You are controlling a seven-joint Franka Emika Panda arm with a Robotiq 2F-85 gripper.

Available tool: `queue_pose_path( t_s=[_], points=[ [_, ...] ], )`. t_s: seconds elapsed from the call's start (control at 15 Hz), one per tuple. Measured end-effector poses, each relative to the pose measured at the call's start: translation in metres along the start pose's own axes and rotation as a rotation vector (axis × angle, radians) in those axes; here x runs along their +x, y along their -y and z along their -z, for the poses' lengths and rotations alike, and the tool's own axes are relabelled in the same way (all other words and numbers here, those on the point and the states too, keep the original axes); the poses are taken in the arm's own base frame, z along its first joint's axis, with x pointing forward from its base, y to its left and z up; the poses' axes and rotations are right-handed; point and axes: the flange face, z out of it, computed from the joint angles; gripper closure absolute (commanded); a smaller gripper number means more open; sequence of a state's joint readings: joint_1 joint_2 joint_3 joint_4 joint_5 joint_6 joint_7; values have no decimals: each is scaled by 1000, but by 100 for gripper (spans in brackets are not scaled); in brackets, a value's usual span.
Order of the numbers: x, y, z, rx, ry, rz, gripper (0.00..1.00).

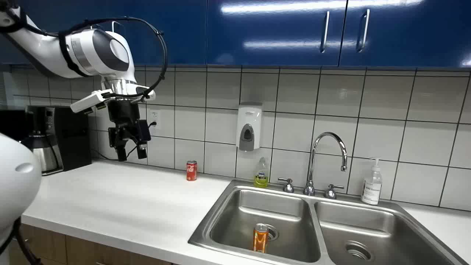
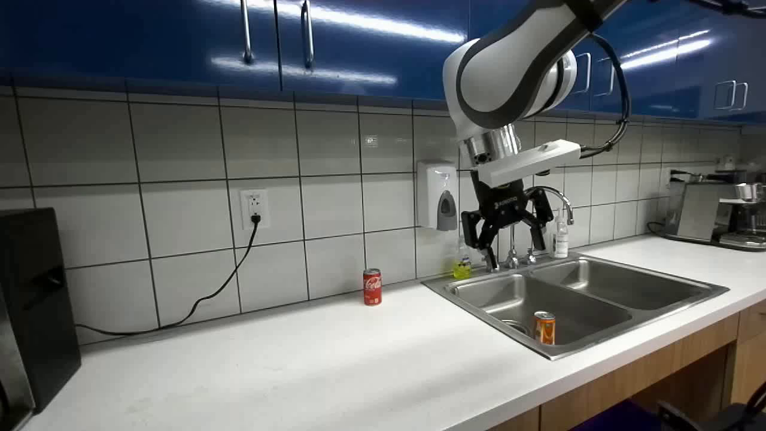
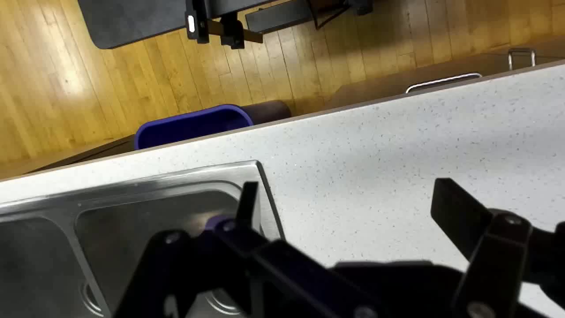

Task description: Remove the can from the sink

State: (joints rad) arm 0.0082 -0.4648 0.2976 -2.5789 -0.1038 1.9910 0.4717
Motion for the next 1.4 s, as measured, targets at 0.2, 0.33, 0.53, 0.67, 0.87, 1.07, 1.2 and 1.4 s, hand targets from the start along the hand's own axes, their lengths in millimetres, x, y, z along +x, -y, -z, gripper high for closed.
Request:
queue_pose_path(
  t_s=[0.2,0.33,0.53,0.67,0.87,1.07,1.2,1.4],
  points=[
    [0,0,0,5,0,10,0],
    [2,-1,0,26,-17,64,0],
    [8,-10,-4,65,-47,154,0],
    [12,-20,-11,82,-49,161,0],
    [18,-39,-27,103,-26,111,0],
    [28,-66,-54,130,2,33,0],
    [37,-84,-75,150,13,-23,0],
    [51,-108,-109,172,22,-99,0]
  ],
)
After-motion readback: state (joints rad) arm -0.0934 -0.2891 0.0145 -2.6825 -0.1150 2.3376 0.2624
